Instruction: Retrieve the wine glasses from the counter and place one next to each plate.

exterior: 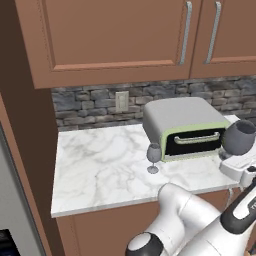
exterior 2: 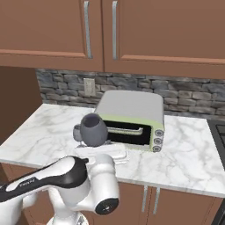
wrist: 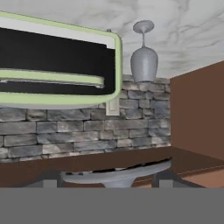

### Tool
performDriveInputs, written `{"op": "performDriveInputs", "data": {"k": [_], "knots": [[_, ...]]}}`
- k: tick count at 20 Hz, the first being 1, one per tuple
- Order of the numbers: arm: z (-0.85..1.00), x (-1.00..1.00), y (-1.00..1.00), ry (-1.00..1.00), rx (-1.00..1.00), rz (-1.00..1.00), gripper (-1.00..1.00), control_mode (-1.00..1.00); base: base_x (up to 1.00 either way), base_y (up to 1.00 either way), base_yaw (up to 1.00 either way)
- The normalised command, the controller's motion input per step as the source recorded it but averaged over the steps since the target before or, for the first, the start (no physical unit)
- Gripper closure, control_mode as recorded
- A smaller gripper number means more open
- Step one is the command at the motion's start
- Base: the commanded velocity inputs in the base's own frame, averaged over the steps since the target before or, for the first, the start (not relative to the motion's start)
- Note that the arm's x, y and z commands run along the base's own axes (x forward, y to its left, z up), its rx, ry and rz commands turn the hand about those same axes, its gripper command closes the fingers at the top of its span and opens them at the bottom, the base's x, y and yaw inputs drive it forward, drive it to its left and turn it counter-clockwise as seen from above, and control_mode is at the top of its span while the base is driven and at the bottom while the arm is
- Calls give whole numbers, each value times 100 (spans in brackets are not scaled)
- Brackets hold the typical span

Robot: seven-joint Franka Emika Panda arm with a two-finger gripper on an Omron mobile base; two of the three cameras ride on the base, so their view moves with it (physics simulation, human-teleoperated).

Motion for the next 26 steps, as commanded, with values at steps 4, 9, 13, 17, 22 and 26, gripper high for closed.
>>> {"op": "performDriveInputs", "data": {"k": [4, 9, 13, 17, 22, 26], "knots": [[16, 0, 15, -1, -5, 0, 100, -100, 0, 0, 0], [35, -10, 14, -6, -1, 0, 100, -100, 0, 0, 0], [61, -48, 7, -9, -2, 0, 100, -100, 0, 0, 0], [34, -34, 0, -4, 0, 0, 100, 100, -27, 0, 0], [0, 0, 0, 0, 0, 0, 100, 100, -23, 0, -3], [0, 0, 0, 0, 0, 0, 100, 100, -31, -34, -42]]}}
